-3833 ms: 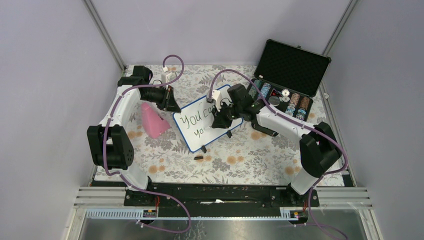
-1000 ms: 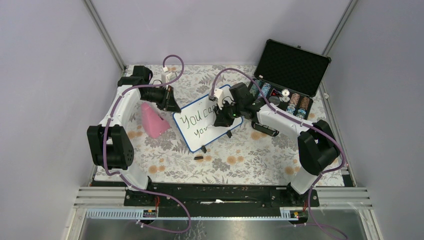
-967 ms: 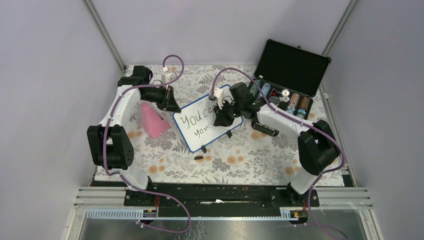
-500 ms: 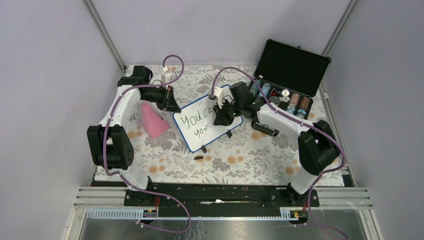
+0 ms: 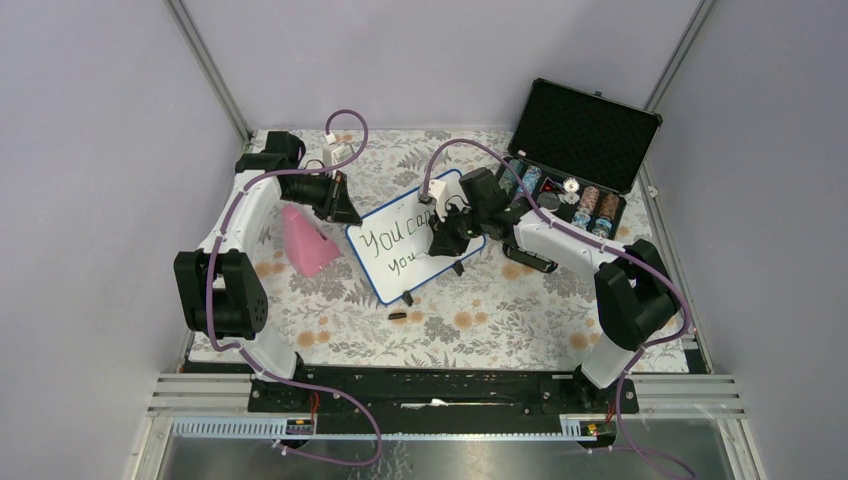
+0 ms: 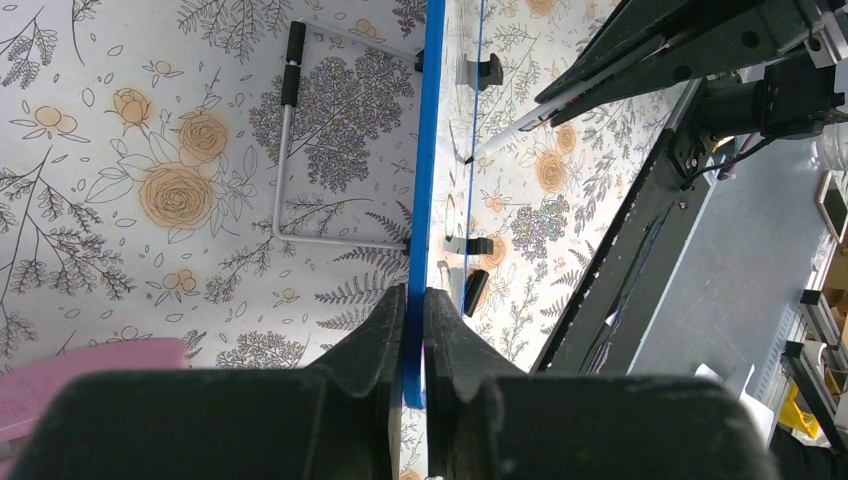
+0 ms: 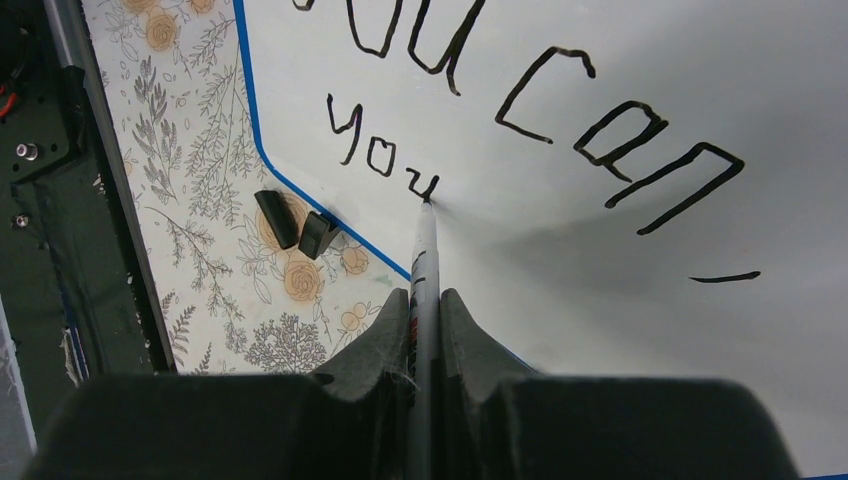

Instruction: Write a sentence on the whiteboard

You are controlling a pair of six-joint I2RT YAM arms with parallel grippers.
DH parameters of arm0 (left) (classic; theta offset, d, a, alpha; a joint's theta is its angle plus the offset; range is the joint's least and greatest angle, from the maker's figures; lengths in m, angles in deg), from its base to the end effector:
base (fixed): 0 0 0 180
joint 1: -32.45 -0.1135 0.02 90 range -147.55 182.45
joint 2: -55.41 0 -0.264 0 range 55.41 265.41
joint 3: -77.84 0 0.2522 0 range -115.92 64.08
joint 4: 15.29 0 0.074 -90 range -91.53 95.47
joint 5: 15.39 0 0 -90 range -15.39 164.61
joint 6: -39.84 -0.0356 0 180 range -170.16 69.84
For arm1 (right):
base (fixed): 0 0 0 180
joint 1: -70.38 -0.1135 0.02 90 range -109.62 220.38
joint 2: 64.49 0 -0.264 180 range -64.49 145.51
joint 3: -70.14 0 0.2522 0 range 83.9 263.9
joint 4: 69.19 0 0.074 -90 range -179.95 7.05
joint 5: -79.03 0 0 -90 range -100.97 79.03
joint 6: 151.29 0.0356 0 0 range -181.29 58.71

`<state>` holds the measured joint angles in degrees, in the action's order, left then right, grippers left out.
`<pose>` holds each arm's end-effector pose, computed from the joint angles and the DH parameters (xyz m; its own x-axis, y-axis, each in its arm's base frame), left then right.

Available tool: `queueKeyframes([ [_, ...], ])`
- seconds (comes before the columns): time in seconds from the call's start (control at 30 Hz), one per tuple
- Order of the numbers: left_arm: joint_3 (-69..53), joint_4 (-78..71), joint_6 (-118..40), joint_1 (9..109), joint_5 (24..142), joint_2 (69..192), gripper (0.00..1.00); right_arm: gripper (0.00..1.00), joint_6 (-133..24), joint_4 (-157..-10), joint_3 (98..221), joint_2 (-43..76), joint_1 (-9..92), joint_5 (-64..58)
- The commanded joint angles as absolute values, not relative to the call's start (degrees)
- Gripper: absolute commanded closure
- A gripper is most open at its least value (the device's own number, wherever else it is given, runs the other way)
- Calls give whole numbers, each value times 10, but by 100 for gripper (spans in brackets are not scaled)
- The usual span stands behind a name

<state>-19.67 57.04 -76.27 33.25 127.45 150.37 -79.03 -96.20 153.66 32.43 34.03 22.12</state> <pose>0.3274 -0.0329 0.2981 -0.7176 0.2759 -0.6395 0.6678 0.5331 -0.5194 0.2915 0.2386 0.2498 -0.2440 -0.4965 -0.8331 -0.9510 0.2909 0.1051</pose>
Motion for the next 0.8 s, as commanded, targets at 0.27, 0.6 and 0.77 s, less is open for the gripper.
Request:
queueKeyframes([
  [0.27, -203, 553, -771, 334, 1262, 1500, 100, 100, -795, -950, 1532, 309, 343, 219],
  [0.6, -206, 554, -770, 334, 1262, 1499, 100, 100, -803, -964, 1534, 300, 343, 212],
  [0.77, -206, 554, -769, 335, 1260, 1498, 100, 100, -804, -974, 1542, 294, 343, 214],
])
